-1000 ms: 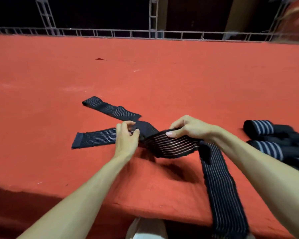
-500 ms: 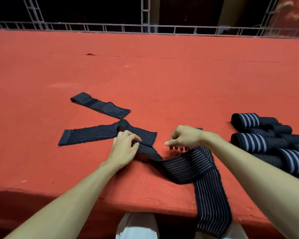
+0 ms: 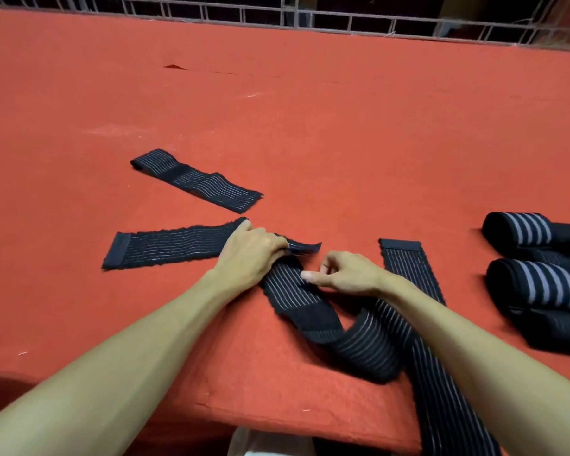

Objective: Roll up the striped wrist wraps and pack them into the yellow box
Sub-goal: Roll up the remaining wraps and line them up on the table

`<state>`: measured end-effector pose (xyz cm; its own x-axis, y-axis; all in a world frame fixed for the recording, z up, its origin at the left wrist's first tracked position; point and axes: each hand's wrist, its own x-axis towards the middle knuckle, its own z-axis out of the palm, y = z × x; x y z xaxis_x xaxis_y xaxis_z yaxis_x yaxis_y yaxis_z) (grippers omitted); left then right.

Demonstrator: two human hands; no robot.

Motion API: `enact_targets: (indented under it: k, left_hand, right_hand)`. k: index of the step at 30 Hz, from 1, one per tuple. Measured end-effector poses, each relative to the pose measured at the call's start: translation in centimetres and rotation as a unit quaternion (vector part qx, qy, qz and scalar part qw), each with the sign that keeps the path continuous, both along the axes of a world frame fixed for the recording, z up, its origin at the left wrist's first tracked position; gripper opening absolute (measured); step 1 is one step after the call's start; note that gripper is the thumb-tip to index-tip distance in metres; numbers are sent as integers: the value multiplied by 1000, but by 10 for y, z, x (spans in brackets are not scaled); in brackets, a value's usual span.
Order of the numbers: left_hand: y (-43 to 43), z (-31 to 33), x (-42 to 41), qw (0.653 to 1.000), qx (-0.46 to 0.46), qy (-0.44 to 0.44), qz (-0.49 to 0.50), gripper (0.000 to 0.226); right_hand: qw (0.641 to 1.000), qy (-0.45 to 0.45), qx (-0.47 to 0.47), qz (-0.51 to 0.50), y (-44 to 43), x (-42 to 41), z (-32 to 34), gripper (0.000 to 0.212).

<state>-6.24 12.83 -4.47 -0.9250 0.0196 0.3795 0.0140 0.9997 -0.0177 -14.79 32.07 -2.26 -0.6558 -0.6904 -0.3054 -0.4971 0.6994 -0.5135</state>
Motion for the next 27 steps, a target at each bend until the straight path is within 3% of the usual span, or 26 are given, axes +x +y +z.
enact_targets:
  k: [2,4,7,9,11,14,16,18,20,24,27]
  left_hand:
    - [-4,5,-2,980,174,49,88,24]
    - [-15,13,0,923,319,122,178,21]
    - [-45,20,22,842,435,185,260,33]
    - [-62,17,38,819,457,185,292,48]
    - [-69,8,51,830,420,154,334,64]
    - [-70,-3,64,873,267,176,367,71]
    - [-63,-6,64,919,222,207,253,54]
    - [-50,-11,61,952,221,180,112,44]
    - [-36,-19,57,956,260,122,61,46]
    - [-26,-31,50,943,305,85,100,47]
    - [-26,-27,49,954,261,94,113,41]
  right_hand:
    - [1000,19,17,-6,-5,5,-2,54]
    - [998,45,48,-5,-12,7,-4,59]
    - [995,27,98,-13,-22,3,3,62]
    - [993,34,111,-11,-28,-1,8,59]
    - [994,75,83,-16,-36,-4,9,50]
    - [995,96,-21,-18,-57,2,11,29]
    - [994,86,-64,4,-72,7,8,25]
    - [994,68,-82,29,-83,10,-1,26]
    - [992,68,-100,32,-89,11,-12,23]
    - [990,61,-122,-29,-91,11,-21,22]
    - [988,59,-129,-54,-94,15,-17,36]
